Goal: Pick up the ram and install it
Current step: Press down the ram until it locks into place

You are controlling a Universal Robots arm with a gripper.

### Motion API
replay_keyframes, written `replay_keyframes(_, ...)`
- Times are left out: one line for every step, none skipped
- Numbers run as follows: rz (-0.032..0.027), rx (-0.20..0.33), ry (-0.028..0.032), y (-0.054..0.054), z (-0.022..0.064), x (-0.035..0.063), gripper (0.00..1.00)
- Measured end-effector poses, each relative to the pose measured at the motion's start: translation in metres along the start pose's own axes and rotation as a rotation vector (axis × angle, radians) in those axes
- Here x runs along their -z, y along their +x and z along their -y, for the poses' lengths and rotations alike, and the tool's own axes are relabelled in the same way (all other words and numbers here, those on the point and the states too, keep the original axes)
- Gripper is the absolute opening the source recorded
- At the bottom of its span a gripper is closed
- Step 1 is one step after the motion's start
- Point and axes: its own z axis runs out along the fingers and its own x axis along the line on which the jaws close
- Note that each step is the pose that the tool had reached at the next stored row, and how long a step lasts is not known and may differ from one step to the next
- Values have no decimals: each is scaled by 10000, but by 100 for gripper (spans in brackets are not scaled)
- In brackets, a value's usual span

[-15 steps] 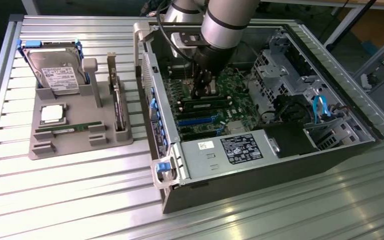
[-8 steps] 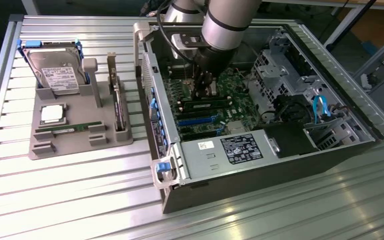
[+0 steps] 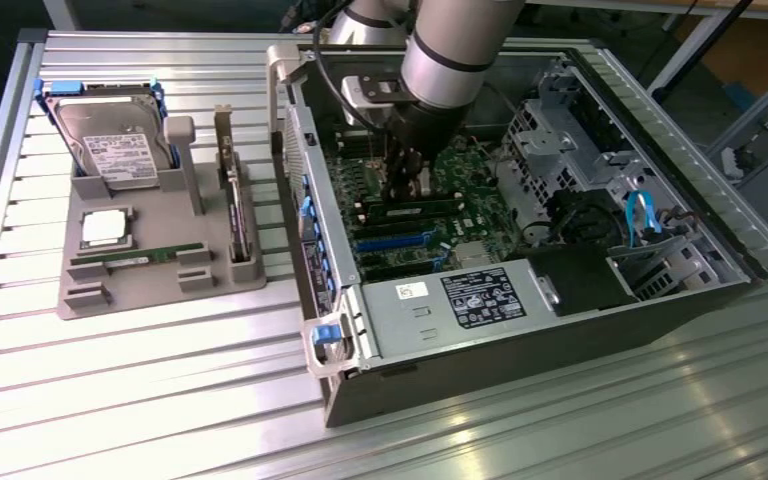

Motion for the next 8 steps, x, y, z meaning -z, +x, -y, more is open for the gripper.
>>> replay_keyframes(2, 0, 1, 0, 0, -3, 10)
replay_keyframes(7, 1, 3, 0, 1, -17, 10)
replay_keyframes(7, 1, 1, 1, 1, -26, 10)
replay_keyframes(8, 0, 0, 2, 2, -37, 10)
replay_keyframes(8, 1, 0, 2, 2, -38, 10)
replay_keyframes(10, 0, 1, 1, 2, -38, 10)
replay_keyframes(11, 1, 1, 2, 2, -40, 10)
replay_keyframes(13, 3, 2, 2, 1, -46, 10)
